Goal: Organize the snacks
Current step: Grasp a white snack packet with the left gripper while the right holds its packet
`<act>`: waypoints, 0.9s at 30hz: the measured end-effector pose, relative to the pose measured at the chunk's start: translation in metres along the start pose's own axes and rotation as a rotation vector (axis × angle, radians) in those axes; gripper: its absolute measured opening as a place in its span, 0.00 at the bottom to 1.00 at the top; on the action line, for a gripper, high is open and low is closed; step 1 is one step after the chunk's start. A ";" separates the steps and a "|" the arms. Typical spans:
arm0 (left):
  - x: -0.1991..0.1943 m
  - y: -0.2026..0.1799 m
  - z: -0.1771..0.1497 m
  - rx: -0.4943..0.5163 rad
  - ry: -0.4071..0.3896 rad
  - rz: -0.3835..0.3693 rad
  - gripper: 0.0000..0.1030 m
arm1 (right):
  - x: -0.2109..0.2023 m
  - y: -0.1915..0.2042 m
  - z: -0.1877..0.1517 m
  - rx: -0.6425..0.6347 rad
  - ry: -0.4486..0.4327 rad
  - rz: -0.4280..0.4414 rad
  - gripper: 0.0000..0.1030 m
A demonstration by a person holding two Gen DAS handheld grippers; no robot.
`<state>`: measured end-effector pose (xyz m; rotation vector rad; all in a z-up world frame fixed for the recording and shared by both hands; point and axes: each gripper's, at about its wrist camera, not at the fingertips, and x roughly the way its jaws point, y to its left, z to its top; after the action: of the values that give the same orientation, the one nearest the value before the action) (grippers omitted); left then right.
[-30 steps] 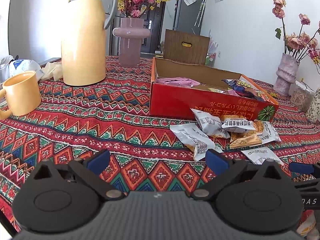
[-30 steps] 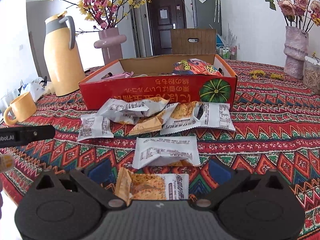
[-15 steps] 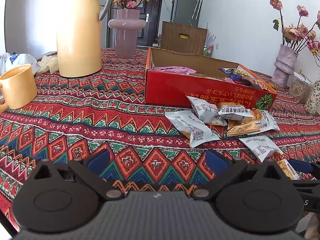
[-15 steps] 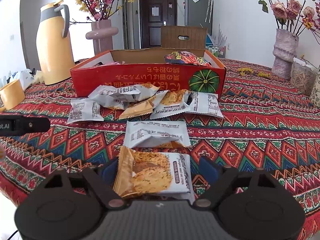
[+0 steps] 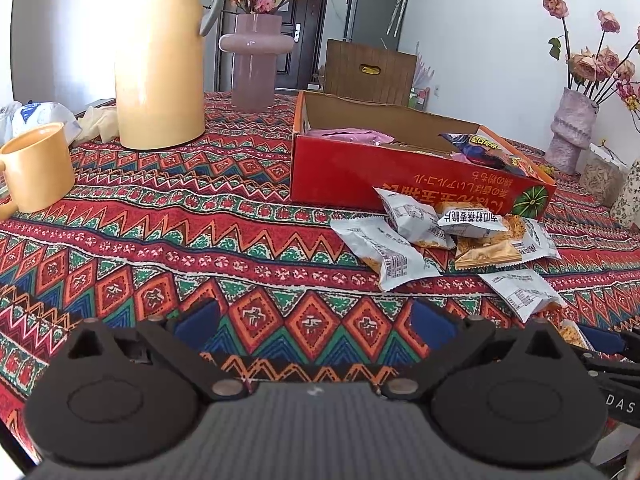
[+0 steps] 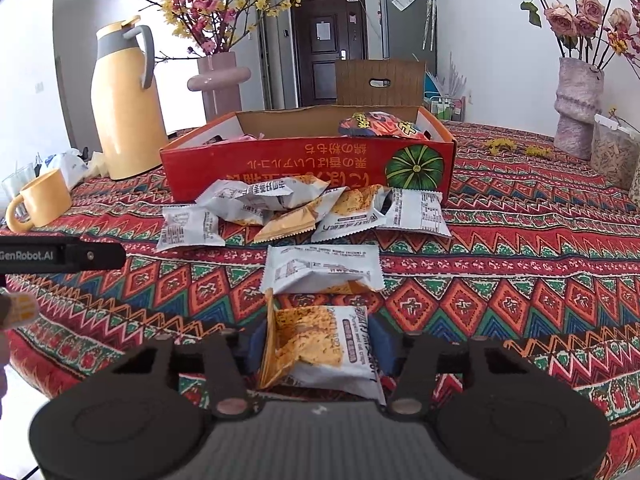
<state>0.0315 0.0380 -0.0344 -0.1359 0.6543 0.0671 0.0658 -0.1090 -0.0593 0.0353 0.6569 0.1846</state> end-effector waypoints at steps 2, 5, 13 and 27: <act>0.001 -0.001 0.000 0.000 0.004 0.002 1.00 | -0.001 -0.001 0.000 0.000 -0.007 0.008 0.48; 0.002 -0.002 0.001 0.000 0.008 0.005 1.00 | -0.006 -0.004 0.002 0.002 -0.031 0.014 0.48; 0.010 -0.008 0.006 0.000 0.027 0.005 1.00 | -0.009 -0.025 0.008 0.044 -0.075 -0.025 0.48; 0.046 -0.041 0.038 0.029 0.060 0.063 1.00 | 0.007 -0.064 0.022 0.119 -0.132 -0.091 0.48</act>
<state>0.0949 0.0037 -0.0287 -0.0900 0.7191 0.1142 0.0952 -0.1703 -0.0516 0.1307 0.5356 0.0545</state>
